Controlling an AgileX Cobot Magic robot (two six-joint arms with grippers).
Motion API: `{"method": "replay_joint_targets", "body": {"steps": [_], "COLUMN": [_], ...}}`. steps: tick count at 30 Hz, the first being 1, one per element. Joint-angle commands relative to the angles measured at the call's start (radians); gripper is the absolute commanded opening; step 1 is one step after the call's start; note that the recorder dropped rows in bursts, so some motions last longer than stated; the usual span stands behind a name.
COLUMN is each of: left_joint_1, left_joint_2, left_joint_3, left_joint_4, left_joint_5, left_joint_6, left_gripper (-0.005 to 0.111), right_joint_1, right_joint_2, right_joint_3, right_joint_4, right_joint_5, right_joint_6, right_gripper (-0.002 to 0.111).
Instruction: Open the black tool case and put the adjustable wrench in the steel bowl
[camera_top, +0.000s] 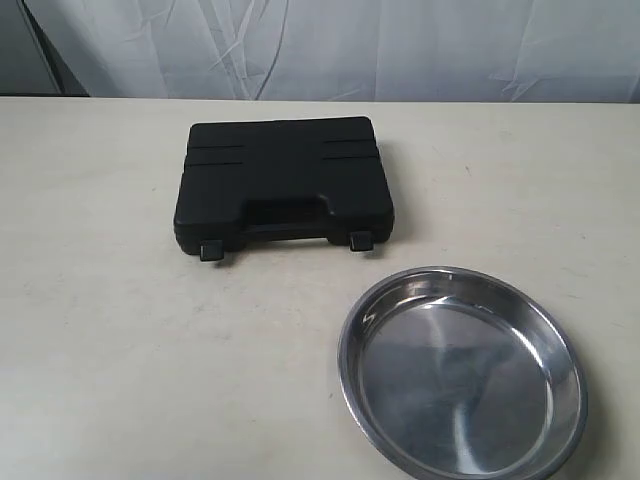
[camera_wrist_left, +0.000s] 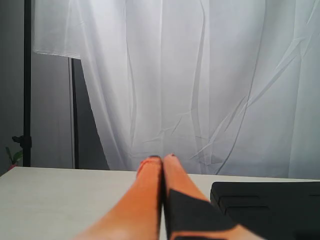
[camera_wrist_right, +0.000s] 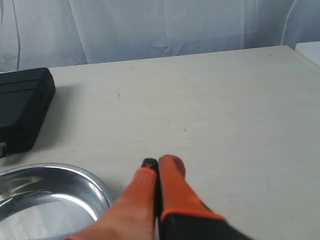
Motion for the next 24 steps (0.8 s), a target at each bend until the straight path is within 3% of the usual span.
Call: {"method": "replay_joint_targets", "body": {"steps": [1,6,9,13,18,21,24], "left_joint_1": [-0.002,-0.002,-0.002,-0.002,-0.002,-0.002,-0.002], "left_joint_2": [0.005,0.005,0.005,0.005,0.005,0.005,0.005], "left_joint_3": [-0.004,-0.004,-0.004,-0.004,-0.004,-0.004,-0.004], "left_joint_4": [0.002,0.002,0.002,0.002,0.002,0.002,0.002], "left_joint_5": [-0.005,-0.005,-0.005,-0.005,-0.005,-0.005,-0.005], "left_joint_6": [-0.002,-0.002,-0.002,-0.002,-0.002,-0.002,-0.002], "left_gripper": [0.0,0.0,0.0,0.0,0.0,0.0,0.0], "right_joint_1": [-0.004,-0.004,-0.004,-0.004,-0.004,-0.004,-0.004], "right_joint_2": [-0.004,-0.004,-0.004,-0.004,-0.004,-0.004,-0.004], "right_joint_3": [0.005,0.005,0.005,0.005,0.005,0.005,0.005], "right_joint_4": [0.001,-0.02,-0.123,-0.112,-0.09,-0.093,-0.093], "right_joint_5": [-0.006,-0.034,-0.334,-0.61,-0.754,-0.729,-0.65], "right_joint_6": [-0.006,-0.006,-0.006,0.019,0.361,0.633,0.717], "right_gripper": [-0.001,-0.001,-0.001,-0.001,-0.001,-0.001,-0.001]}}
